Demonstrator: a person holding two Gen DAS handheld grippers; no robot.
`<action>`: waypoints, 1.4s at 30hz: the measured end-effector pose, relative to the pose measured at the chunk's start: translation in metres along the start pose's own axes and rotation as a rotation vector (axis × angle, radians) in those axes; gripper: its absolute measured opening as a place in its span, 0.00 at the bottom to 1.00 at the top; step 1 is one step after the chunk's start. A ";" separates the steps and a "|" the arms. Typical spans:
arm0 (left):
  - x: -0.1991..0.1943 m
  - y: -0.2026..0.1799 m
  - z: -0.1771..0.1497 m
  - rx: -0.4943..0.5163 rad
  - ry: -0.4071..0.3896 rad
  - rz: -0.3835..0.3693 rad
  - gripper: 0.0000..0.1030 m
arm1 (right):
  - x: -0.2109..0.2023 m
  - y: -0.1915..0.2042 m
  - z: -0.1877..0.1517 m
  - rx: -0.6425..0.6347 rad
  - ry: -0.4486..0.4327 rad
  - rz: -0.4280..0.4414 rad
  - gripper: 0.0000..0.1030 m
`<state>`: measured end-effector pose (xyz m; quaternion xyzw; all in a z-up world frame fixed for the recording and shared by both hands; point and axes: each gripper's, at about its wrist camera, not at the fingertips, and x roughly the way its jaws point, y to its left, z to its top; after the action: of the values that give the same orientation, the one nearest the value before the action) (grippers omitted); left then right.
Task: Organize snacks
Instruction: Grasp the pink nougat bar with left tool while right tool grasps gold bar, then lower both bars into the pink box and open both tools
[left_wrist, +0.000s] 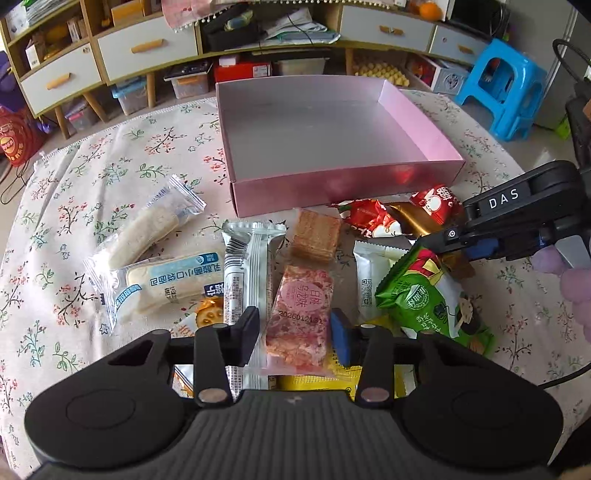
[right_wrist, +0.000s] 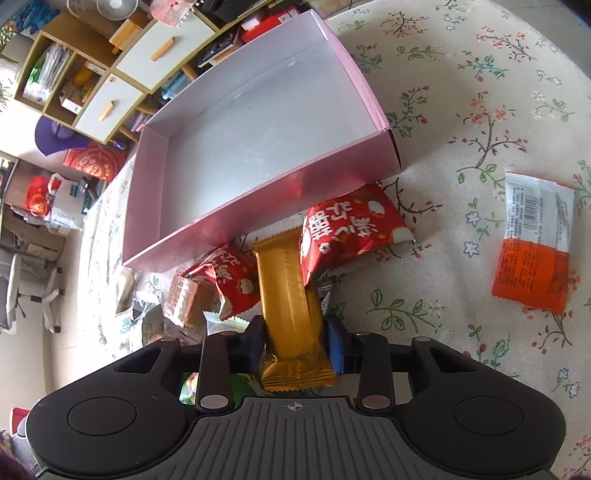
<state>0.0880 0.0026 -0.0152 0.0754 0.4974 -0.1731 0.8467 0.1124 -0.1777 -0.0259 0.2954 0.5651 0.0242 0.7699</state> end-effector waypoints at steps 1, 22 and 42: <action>-0.001 0.001 0.000 -0.005 -0.001 -0.007 0.33 | -0.001 0.001 0.000 -0.003 -0.003 -0.002 0.30; -0.030 0.022 0.017 -0.201 -0.175 -0.075 0.29 | -0.045 0.006 0.005 0.022 -0.078 0.157 0.27; 0.040 0.022 0.070 -0.255 -0.303 -0.130 0.29 | -0.018 0.005 0.063 0.047 -0.242 0.123 0.27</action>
<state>0.1709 -0.0070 -0.0162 -0.0918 0.3862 -0.1725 0.9015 0.1628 -0.2071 0.0035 0.3480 0.4492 0.0221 0.8225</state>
